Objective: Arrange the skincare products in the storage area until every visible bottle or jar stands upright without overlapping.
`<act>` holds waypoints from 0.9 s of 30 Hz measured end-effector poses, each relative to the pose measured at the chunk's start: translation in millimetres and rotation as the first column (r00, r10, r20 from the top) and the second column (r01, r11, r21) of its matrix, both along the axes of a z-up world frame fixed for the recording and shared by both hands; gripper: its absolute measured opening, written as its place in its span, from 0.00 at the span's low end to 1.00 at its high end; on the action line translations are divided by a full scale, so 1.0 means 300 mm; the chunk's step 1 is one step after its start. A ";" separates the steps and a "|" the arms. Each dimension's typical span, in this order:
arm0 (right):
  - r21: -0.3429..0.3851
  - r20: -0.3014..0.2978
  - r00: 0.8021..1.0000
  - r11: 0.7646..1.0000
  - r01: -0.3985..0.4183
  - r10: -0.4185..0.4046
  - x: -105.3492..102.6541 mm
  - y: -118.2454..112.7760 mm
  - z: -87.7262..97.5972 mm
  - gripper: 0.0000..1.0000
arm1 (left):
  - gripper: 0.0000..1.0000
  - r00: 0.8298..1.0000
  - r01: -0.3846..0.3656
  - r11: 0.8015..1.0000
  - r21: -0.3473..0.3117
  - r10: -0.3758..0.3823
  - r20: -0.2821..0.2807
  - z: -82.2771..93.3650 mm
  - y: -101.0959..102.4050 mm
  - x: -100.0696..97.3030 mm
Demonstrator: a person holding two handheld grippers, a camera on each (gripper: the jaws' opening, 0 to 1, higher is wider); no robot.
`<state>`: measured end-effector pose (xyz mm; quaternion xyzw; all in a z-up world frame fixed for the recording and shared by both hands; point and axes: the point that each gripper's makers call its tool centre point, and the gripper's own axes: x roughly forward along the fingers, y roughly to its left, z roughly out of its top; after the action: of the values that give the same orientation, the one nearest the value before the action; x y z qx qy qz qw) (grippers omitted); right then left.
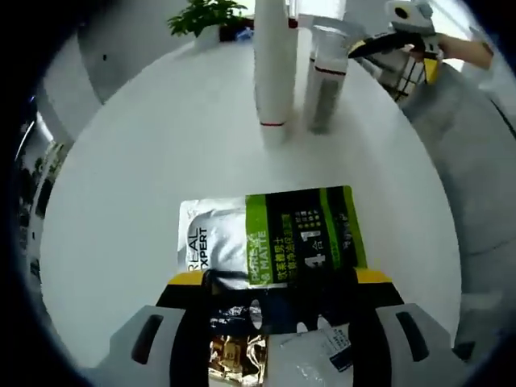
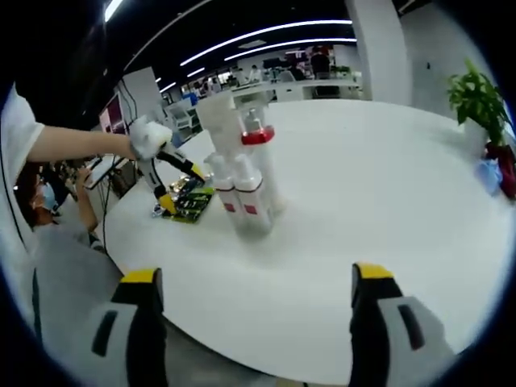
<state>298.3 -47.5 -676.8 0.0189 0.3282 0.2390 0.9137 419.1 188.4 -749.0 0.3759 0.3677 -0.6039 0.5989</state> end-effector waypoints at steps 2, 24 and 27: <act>0.001 0.002 1.000 1.000 0.000 0.000 -0.001 0.004 0.002 0.97 | 0.66 0.997 0.071 0.996 0.045 -0.071 0.002 -0.002 0.009 -0.007; 0.003 0.020 1.000 1.000 -0.001 0.001 -0.009 0.003 0.032 0.97 | 0.63 0.979 0.190 0.969 0.158 -0.199 0.042 0.000 0.034 -0.025; 0.003 0.022 1.000 1.000 -0.004 0.004 -0.012 0.003 0.034 0.97 | 0.66 0.993 0.108 0.987 0.116 -0.113 0.037 0.009 0.029 -0.034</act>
<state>294.7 -46.6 -666.7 0.0168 0.3177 0.2417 0.9167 409.0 197.0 -746.3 0.4424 0.3671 -0.6057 0.5502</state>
